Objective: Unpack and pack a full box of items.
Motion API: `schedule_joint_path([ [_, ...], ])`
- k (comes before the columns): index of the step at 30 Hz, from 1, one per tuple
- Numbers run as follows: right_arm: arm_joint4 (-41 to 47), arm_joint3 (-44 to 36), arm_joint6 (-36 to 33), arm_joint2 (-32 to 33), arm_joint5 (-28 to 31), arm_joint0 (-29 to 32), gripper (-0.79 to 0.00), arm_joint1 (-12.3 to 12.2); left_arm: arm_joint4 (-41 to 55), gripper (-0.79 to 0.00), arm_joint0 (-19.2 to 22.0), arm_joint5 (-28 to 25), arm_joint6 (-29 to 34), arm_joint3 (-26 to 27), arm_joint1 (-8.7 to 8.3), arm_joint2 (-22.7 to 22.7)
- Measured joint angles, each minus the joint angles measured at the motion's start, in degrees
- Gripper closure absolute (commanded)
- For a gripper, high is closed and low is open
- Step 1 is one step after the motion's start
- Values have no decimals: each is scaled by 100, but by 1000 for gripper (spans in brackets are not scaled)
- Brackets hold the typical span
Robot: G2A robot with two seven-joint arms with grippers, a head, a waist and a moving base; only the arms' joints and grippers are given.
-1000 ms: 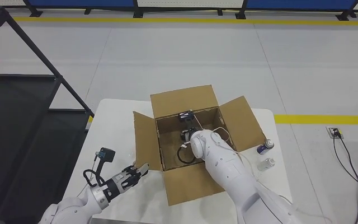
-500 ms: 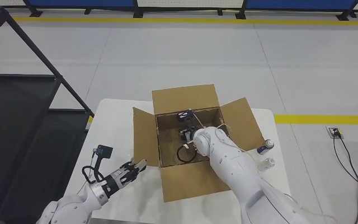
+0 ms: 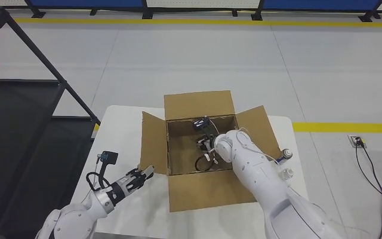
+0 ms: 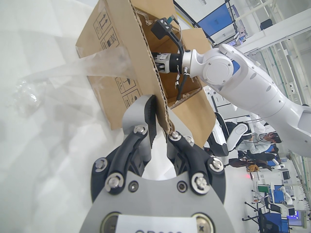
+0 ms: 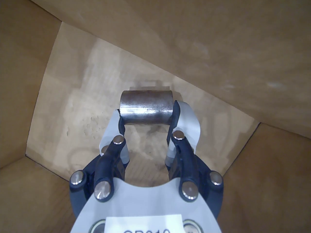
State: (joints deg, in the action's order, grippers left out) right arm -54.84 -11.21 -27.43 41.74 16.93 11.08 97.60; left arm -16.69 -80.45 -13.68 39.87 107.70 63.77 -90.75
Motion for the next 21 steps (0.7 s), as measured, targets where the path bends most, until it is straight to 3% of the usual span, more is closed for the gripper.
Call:
schedule_joint_path([
  [7,-178,-207,-158,25,702,62,-49,-209,67,0,189,21,100,-181,-25,43],
  [13,-406,-474,-641,25,1146,85,-132,-394,125,0,409,-6,205,-378,-50,68],
  [16,-523,-644,-1034,20,1229,104,-360,-473,156,0,502,-20,242,-455,-62,77],
  [17,-547,-690,-1178,23,1205,105,-403,-490,162,0,524,-24,245,-473,-65,83],
  [18,-549,-746,-1304,37,1121,111,-508,-505,166,0,543,-25,246,-489,-68,88],
  [20,-518,-933,-1501,72,1007,155,-597,-533,172,-234,575,-6,218,-514,-72,101],
  [21,-516,-1011,-1551,88,1003,171,-671,-549,174,-299,581,5,201,-520,-74,107],
])
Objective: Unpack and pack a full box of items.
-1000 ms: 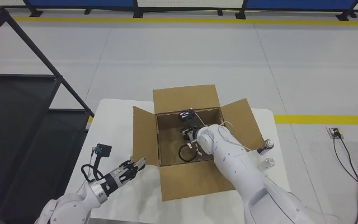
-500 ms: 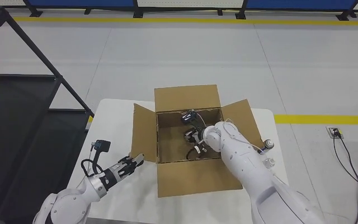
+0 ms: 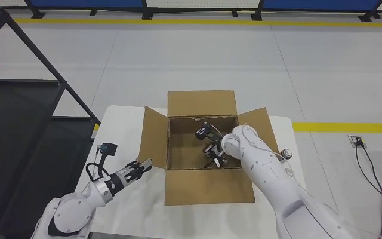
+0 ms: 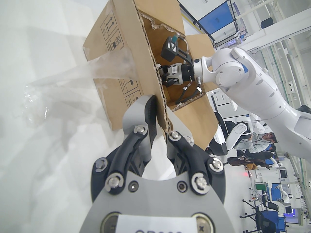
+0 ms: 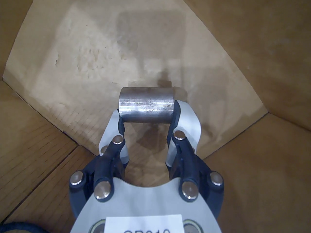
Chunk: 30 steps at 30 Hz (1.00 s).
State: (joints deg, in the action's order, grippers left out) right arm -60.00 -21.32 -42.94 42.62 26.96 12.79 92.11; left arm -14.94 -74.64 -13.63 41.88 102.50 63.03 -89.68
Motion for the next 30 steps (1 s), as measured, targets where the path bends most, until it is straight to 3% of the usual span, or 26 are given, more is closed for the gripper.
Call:
schedule_joint_path([
  [1,-4,-101,-53,23,-36,20,-690,-26,6,-342,2,14,-24,0,-2,8],
  [7,86,-685,-402,242,-323,134,-785,-177,59,-409,-72,19,-81,51,-17,21],
  [8,169,-780,-512,309,-429,150,-785,-199,70,-542,-80,16,-88,53,-19,21],
  [9,270,-877,-650,380,-553,162,-785,-216,82,-736,-86,14,-96,54,-22,21],
  [10,422,-1020,-869,474,-719,180,-785,-234,93,-785,-91,12,-106,56,-24,23],
  [17,1470,-1762,-1569,988,-2007,336,-785,-255,212,-785,-123,26,-234,60,-31,61],
  [25,1508,-1755,-1517,987,-1913,388,-785,-246,342,-785,-212,-53,-551,43,-35,24],
  [30,1856,-1627,-1394,935,-2593,460,-785,-107,393,-785,-255,-81,-691,74,-36,16],
])
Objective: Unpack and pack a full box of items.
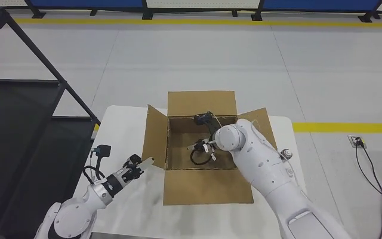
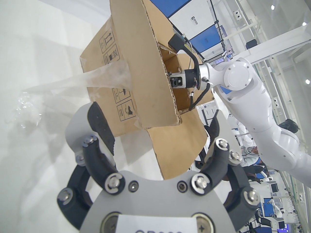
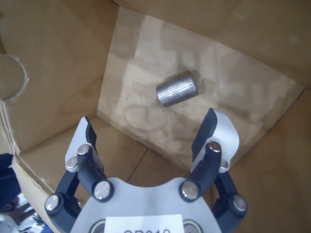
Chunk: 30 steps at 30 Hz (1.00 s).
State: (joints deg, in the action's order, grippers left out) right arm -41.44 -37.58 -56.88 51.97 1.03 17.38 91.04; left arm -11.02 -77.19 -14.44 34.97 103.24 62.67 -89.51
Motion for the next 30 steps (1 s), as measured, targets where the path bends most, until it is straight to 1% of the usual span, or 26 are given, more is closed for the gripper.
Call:
schedule_joint_path([
  [1,33,63,137,-55,-303,-17,-785,59,0,-785,-2,-5,-1,3,-3,-2],
  [7,262,321,1057,-309,-1572,4,-785,383,60,-785,-3,-43,49,5,-19,-17],
  [13,436,673,1788,-481,-2379,-48,-785,678,159,-785,-40,-83,24,20,-32,-68],
  [17,610,983,1926,-499,-2450,-170,-785,807,272,-785,-95,-109,-81,20,-37,-139],
  [27,589,981,1983,-499,-2471,-129,-785,807,433,-785,-205,-164,-231,41,-51,-267],
  [30,572,933,2125,-494,-2621,-8,-785,827,462,-785,-224,-187,-246,67,-56,-284],
])
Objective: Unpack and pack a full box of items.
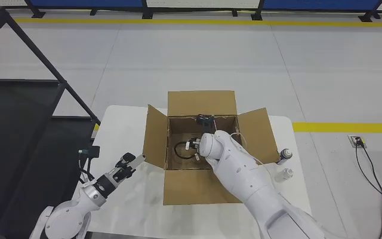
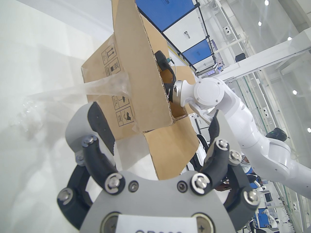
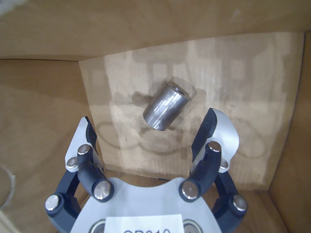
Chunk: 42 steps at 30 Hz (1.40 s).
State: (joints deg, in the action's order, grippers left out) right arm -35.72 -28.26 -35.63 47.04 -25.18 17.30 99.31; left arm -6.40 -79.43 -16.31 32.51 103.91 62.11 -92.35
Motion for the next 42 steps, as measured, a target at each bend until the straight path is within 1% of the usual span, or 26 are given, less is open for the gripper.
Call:
schedule_joint_path([
  [3,43,10,99,26,-229,21,-785,42,29,-785,-57,-28,-21,37,-5,-36],
  [8,61,48,460,23,-654,44,-785,147,165,-785,-193,-91,-74,89,-14,-145],
  [9,54,68,505,14,-731,37,-736,169,183,-785,-214,-103,-76,97,-17,-168],
  [12,52,152,689,-1,-970,10,-650,243,239,-785,-277,-140,-92,127,-24,-242],
  [14,55,239,799,-19,-1091,-9,-570,299,290,-785,-322,-167,-103,148,-29,-297],
  [15,47,288,843,-29,-1163,-24,-499,324,313,-785,-341,-179,-109,155,-31,-321],
  [16,49,348,873,-43,-1226,-42,-459,359,349,-785,-366,-196,-112,162,-33,-351],
  [22,39,729,819,-102,-1235,-191,-425,503,474,-785,-448,-261,-78,188,-47,-458],
  [25,16,908,765,-125,-1223,-273,-425,562,491,-785,-469,-272,-74,193,-52,-480],
  [27,-14,1004,716,-147,-1213,-314,-388,597,500,-785,-481,-277,-76,195,-54,-488],
  [29,-55,1110,660,-171,-1237,-363,-385,635,516,-785,-493,-289,-71,196,-57,-497],
  [30,-68,1149,643,-178,-1265,-383,-403,651,520,-785,-498,-294,-68,196,-58,-500],
  [33,-95,1261,591,-182,-1374,-446,-394,692,524,-785,-511,-309,-63,200,-62,-507],
  [37,-124,1350,501,-167,-1505,-515,-474,721,515,-785,-519,-328,-47,203,-68,-505],
  [39,-163,1375,424,-174,-1537,-539,-489,729,504,-785,-514,-327,-20,213,-71,-496],
  [40,-208,1380,395,-188,-1520,-553,-560,732,496,-785,-507,-328,-6,219,-73,-488],
  [41,-243,1382,395,-197,-1490,-560,-576,732,494,-785,-501,-330,5,223,-75,-480],
  [42,-263,1385,410,-196,-1464,-566,-566,731,493,-785,-495,-331,15,226,-76,-473],
])
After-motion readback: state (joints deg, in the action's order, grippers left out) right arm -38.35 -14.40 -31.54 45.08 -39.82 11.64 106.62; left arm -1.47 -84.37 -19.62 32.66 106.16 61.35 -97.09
